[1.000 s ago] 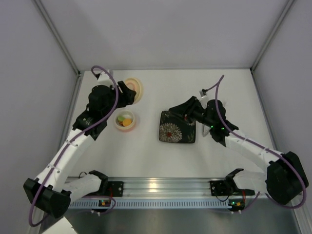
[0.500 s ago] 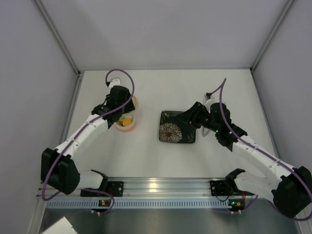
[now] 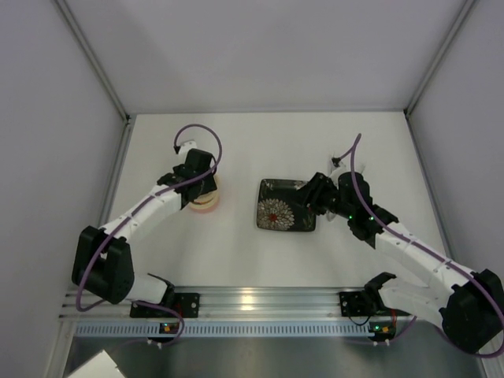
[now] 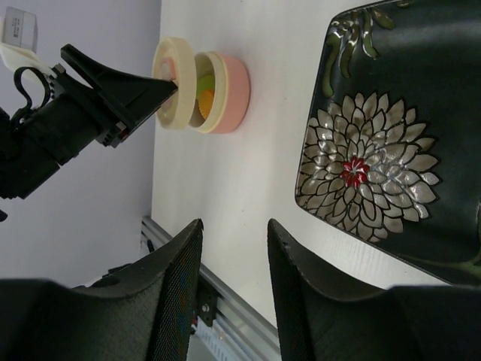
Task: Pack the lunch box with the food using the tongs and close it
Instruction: Close the box lid on the packing box.
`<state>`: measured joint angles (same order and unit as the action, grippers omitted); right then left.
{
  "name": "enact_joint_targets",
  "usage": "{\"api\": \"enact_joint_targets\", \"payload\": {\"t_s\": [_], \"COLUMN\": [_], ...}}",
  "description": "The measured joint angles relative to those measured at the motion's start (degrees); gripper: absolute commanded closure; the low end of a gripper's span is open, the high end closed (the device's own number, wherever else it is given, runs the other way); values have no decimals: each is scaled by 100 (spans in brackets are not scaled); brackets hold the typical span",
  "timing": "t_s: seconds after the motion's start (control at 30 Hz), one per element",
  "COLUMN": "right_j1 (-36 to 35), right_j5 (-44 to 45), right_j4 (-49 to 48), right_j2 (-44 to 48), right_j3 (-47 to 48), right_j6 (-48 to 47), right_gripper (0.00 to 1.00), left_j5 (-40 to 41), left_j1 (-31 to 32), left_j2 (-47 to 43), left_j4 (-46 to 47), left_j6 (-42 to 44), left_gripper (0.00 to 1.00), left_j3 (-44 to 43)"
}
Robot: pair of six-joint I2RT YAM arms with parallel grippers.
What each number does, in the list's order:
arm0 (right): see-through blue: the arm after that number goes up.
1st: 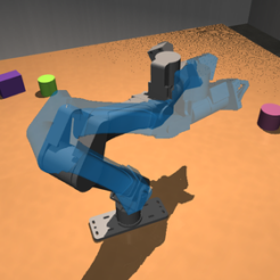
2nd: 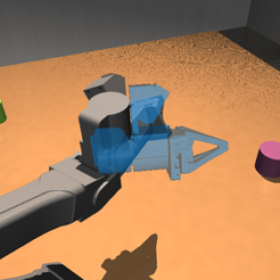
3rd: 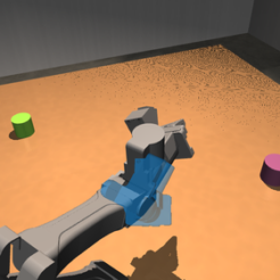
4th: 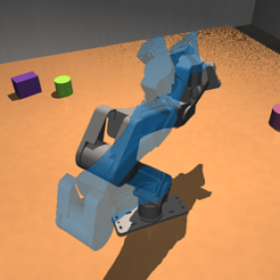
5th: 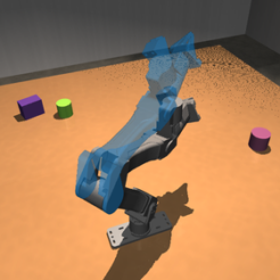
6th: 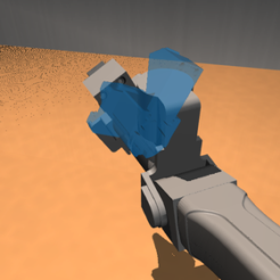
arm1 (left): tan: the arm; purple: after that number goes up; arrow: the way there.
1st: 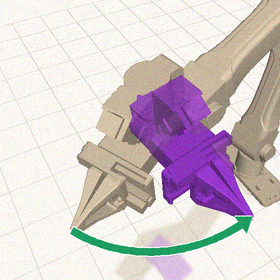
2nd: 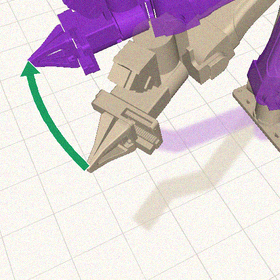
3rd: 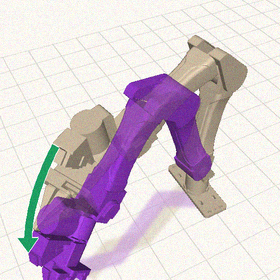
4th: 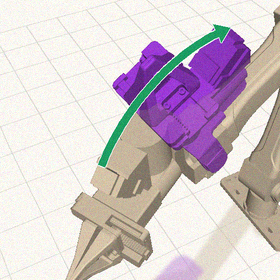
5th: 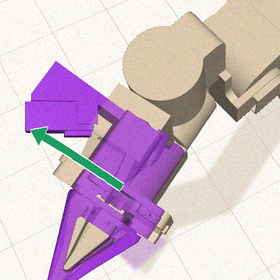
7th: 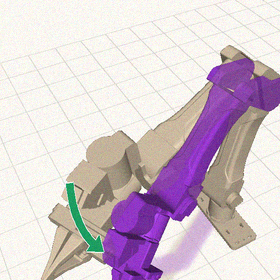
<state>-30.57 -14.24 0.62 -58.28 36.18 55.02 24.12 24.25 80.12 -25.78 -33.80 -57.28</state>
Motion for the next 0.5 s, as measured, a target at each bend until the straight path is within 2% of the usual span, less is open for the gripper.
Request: {"api": "enact_joint_targets", "payload": {"t_s": [0.5], "right_j1": [0], "right_j5": [-11], "right_j4": [9], "right_j2": [17], "right_j3": [-22], "right_j6": [0], "right_gripper": [61], "left_j5": [-11], "left_j1": [-208], "left_j2": [387], "left_j4": [68], "left_j6": [-101], "left_gripper": [100], "left_j3": [225]}}
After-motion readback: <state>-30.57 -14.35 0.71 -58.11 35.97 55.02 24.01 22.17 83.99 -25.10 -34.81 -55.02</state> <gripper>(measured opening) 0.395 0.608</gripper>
